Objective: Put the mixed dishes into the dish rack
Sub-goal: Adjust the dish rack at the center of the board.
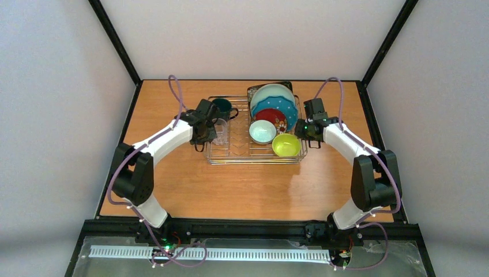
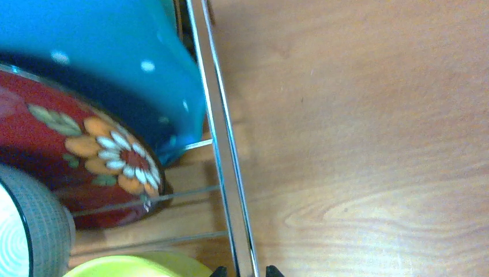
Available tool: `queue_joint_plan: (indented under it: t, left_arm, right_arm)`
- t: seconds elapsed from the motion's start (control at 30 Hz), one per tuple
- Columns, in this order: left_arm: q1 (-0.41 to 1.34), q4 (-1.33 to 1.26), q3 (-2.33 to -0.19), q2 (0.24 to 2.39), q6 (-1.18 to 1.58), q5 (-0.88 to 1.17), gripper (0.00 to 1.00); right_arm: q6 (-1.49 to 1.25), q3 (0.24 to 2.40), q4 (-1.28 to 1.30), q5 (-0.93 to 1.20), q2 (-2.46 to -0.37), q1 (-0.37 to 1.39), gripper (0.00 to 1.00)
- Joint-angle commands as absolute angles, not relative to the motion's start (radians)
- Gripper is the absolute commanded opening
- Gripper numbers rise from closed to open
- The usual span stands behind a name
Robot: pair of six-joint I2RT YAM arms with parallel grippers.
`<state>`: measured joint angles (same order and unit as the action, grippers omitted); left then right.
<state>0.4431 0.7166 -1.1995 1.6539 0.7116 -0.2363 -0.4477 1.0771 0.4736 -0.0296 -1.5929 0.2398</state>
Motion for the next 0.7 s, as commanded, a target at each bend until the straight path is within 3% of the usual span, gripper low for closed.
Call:
queue_joint_plan:
  t: [0.0,0.07,0.2,0.67]
  left_arm:
    - [0.444,0.62,-1.227,1.619,0.76,-0.236,0.56]
    - [0.444,0.618,-1.225,1.605,0.758,-0.225,0.7]
    - [0.444,0.619,-1.224,1.576,0.758,-0.214,0.8]
    - [0.445,0.655,-1.177,1.458,0.77,-0.167,0.79]
  right_arm:
    - [-0.489,1.09,0.605,0.051,-1.585,0.277,0.44]
    - [-0.484,1.106,0.611,0.049,-1.585,0.277,0.49]
    - [-0.472,1.144,0.624,0.043,-1.592,0.277,0.57]
    - [-0.432,1.286,0.652,-0.061,-1.638,0.277,0.58]
